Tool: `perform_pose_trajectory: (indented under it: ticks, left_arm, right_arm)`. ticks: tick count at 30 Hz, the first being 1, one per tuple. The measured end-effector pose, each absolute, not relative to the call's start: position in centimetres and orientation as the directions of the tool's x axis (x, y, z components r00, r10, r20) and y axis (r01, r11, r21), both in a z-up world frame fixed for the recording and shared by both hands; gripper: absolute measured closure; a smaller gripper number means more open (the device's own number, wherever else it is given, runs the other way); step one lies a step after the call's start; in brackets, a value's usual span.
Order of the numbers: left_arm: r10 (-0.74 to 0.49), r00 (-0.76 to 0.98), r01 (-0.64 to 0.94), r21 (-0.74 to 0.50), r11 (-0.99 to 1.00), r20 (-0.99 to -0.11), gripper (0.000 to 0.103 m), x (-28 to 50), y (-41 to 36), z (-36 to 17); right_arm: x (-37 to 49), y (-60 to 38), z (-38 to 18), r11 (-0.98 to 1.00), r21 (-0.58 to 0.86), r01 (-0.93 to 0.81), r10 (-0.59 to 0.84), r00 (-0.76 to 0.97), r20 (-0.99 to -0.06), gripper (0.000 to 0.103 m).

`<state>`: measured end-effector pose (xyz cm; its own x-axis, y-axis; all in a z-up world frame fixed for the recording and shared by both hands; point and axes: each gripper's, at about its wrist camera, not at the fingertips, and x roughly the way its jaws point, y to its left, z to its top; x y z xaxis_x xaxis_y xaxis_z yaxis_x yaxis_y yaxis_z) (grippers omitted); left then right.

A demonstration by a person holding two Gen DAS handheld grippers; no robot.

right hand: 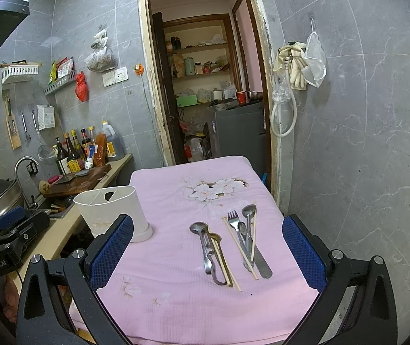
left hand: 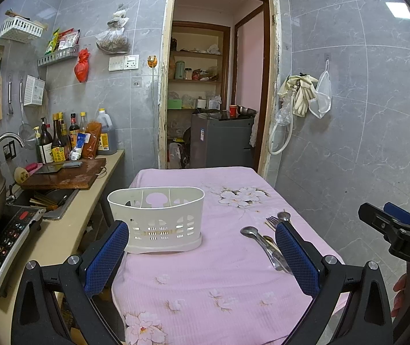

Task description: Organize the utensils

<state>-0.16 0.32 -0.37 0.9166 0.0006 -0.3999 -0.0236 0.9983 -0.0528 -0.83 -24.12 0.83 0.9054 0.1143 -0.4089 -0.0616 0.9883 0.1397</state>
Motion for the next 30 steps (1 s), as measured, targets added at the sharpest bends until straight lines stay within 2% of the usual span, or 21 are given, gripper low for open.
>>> perform_pose_trajectory:
  ticks: [30]
  left_arm:
    - [-0.008, 0.916, -0.014, -0.052, 0.999, -0.402, 0.0, 0.16, -0.24, -0.41]
  right_arm:
    - [-0.61, -24.14, 0.67, 0.988, 0.143, -0.061, 0.116, 0.904, -0.412, 0.001]
